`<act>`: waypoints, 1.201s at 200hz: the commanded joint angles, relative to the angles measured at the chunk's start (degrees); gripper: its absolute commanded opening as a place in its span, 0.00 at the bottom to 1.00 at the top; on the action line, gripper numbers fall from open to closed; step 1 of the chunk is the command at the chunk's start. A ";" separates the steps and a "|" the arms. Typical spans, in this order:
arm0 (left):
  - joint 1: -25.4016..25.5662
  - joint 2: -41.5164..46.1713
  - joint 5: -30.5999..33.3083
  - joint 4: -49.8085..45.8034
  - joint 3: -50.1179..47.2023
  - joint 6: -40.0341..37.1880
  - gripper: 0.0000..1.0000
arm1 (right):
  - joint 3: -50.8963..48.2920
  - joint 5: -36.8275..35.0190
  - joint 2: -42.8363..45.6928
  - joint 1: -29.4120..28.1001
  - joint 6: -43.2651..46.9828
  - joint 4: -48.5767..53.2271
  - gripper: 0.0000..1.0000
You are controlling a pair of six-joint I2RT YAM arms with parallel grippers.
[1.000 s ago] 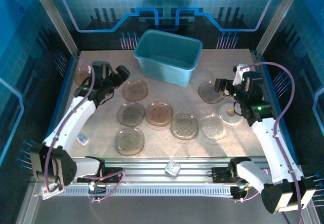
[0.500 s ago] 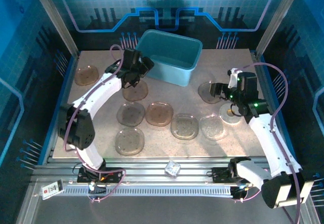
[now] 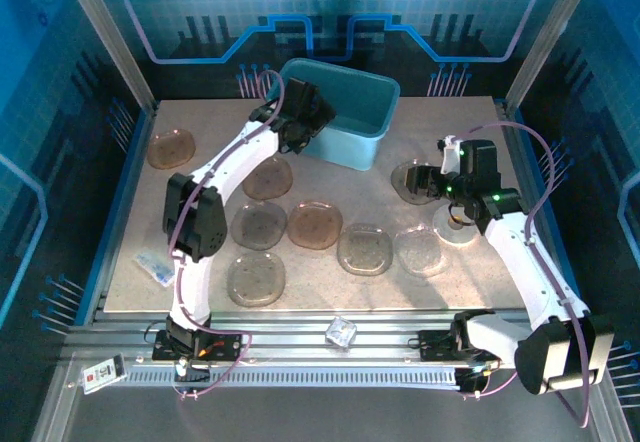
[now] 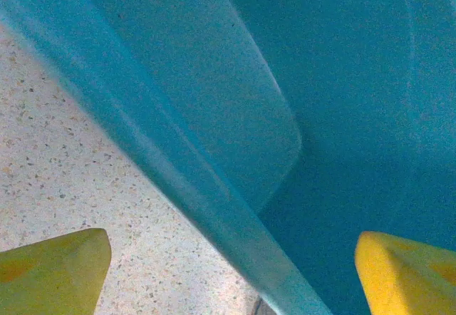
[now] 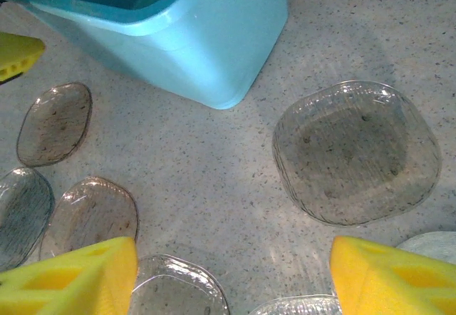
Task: Place the plates into the plastic bin on the countertop
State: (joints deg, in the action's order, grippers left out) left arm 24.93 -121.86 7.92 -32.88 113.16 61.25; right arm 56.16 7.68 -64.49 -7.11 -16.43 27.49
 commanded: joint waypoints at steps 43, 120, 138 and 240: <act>1.18 -3.83 0.31 -3.21 4.72 -1.84 0.73 | 1.49 1.63 -0.21 -0.47 1.75 1.34 0.72; 0.17 -3.22 -1.18 -4.06 5.26 -5.83 0.47 | 2.74 2.34 -0.93 -0.27 1.10 1.80 0.71; -0.31 -2.97 -1.59 -4.51 5.60 -6.53 0.44 | 2.98 2.58 -1.16 -0.29 0.53 1.83 0.71; -2.51 -2.03 -5.77 -8.16 6.89 -15.11 0.27 | 2.69 -0.65 -1.78 4.69 -1.60 4.85 0.68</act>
State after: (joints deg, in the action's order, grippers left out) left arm 23.33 -124.90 4.93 -37.23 118.65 51.90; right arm 57.69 8.29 -66.35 -4.93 -17.02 30.20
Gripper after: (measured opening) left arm 0.280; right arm 0.687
